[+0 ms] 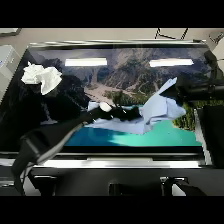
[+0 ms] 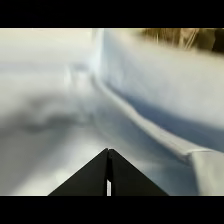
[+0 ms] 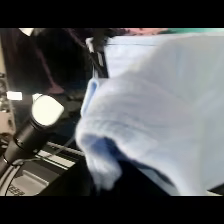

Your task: Fold the clothes and pants, and hang the long-sleeved shirts on hangers.

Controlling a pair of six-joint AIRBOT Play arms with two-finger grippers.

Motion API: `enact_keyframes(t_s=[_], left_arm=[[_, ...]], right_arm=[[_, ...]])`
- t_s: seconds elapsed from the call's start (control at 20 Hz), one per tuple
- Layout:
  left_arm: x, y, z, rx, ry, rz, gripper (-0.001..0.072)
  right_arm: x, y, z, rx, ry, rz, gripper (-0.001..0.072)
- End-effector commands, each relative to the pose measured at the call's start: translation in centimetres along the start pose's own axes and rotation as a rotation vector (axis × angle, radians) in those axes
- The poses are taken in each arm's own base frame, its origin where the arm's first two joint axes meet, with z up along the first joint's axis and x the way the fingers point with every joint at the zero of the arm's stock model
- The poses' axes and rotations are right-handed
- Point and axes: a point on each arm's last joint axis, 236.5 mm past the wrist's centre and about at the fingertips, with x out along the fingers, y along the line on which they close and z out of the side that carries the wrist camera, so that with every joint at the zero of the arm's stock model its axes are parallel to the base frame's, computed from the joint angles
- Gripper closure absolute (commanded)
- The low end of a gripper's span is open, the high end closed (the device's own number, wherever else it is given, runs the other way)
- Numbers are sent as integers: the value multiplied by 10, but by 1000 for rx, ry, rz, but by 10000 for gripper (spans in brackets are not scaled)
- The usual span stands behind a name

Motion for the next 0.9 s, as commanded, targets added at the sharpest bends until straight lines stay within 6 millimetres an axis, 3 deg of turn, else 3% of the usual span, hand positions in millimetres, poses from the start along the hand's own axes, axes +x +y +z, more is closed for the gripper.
enact_keyframes(t_s=[0.0, 0.1, 0.2, 0.3, 0.4, 0.45, 0.5, 0.55, 0.6, 0.7, 0.85], left_arm=[[-116, 60, 60, 243, 5, 246, 684], [-221, 76, 101, 302, -84, 385, 684], [-321, 66, 123, 299, -222, 441, 683], [-403, 43, 128, 305, -364, 469, 683], [-457, 17, 118, 332, -469, 491, 682], [-474, 4, 111, 349, -502, 498, 682], [-485, -7, 105, 367, -524, 503, 682], [-491, -17, 99, 387, -539, 508, 682], [-494, -22, 95, 399, -544, 510, 682], [-495, -26, 87, 408, -529, 515, 682], [-496, -12, 78, 400, -482, 568, 681]], right_arm=[[42, 30, 13, -8, 22, 140, 663], [87, 49, 12, 5, 83, 220, 662], [147, 63, 9, 46, 131, 267, 662], [209, 71, -2, 94, 194, 286, 662], [277, 75, -30, 167, 293, 305, 661], [306, 73, -45, 217, 333, 311, 655], [334, 70, -62, 289, 368, 319, 529], [354, 66, -73, 354, 390, 328, 286], [365, 61, -77, 391, 398, 339, 151], [361, 49, -60, 398, 377, 345, 151], [300, 17, 9, 338, 282, 322, 151]])
